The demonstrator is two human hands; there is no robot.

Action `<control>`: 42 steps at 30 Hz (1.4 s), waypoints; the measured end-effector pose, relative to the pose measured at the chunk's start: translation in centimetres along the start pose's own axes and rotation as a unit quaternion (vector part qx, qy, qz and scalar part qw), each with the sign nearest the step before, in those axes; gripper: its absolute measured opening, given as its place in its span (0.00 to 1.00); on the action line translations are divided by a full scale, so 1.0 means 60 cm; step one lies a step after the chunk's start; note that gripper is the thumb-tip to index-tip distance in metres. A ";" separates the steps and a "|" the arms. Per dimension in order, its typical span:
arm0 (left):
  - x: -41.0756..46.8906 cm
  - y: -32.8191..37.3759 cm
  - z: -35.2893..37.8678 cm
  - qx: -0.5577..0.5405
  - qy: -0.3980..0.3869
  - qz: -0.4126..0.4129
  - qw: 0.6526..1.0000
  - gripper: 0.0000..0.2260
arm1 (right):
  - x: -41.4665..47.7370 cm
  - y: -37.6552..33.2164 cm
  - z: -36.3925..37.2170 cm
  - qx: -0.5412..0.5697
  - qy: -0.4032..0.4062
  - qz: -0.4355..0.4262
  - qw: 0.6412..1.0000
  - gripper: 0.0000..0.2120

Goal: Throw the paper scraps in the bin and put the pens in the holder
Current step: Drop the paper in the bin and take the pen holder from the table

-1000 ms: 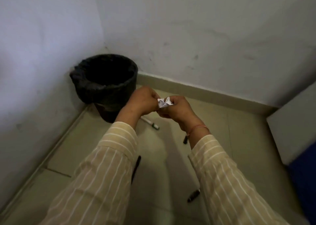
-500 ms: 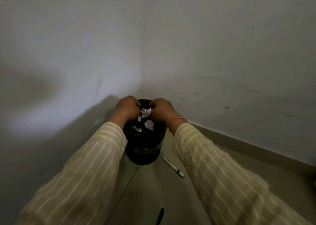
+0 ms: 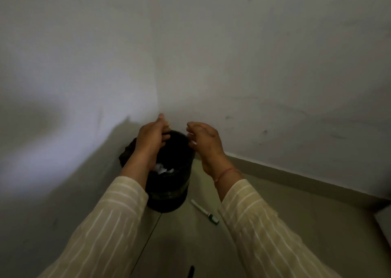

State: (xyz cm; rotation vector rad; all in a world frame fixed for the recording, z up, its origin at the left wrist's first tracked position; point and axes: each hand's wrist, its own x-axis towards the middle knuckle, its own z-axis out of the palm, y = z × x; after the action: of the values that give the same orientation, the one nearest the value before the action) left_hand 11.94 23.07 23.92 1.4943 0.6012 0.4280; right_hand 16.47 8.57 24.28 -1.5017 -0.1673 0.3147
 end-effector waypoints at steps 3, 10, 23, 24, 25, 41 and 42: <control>-0.020 0.048 0.062 -0.019 -0.027 -0.018 0.999 0.29 | -0.012 -0.070 -0.065 0.047 0.018 0.012 0.999 0.17; -0.108 0.313 0.246 -0.043 -0.096 0.004 0.994 0.33 | -0.056 -0.347 -0.225 0.075 0.112 0.021 0.991 0.25; -0.409 0.853 0.665 -0.038 -0.296 0.046 0.953 0.32 | -0.281 -0.893 -0.610 -0.118 0.384 -0.134 0.906 0.21; -0.433 0.877 0.704 -0.038 -0.313 0.048 0.948 0.32 | -0.302 -0.924 -0.655 -0.136 0.412 -0.148 0.889 0.20; -0.453 0.893 0.731 -0.037 -0.326 0.050 0.943 0.33 | -0.320 -0.947 -0.688 -0.142 0.439 -0.161 0.873 0.19; -0.658 0.786 0.964 -0.018 -0.424 -0.054 0.904 0.32 | -0.495 -0.855 -0.993 -0.025 0.551 -0.002 0.834 0.28; -0.657 0.786 0.964 -0.019 -0.424 -0.055 0.904 0.32 | -0.494 -0.855 -0.995 -0.022 0.551 -0.003 0.834 0.28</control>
State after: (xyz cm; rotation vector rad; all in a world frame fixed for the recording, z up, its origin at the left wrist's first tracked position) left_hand 21.03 -44.51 73.67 1.4302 -0.0237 -0.3091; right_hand 11.55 -59.32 73.70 -1.5149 0.7489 -0.5945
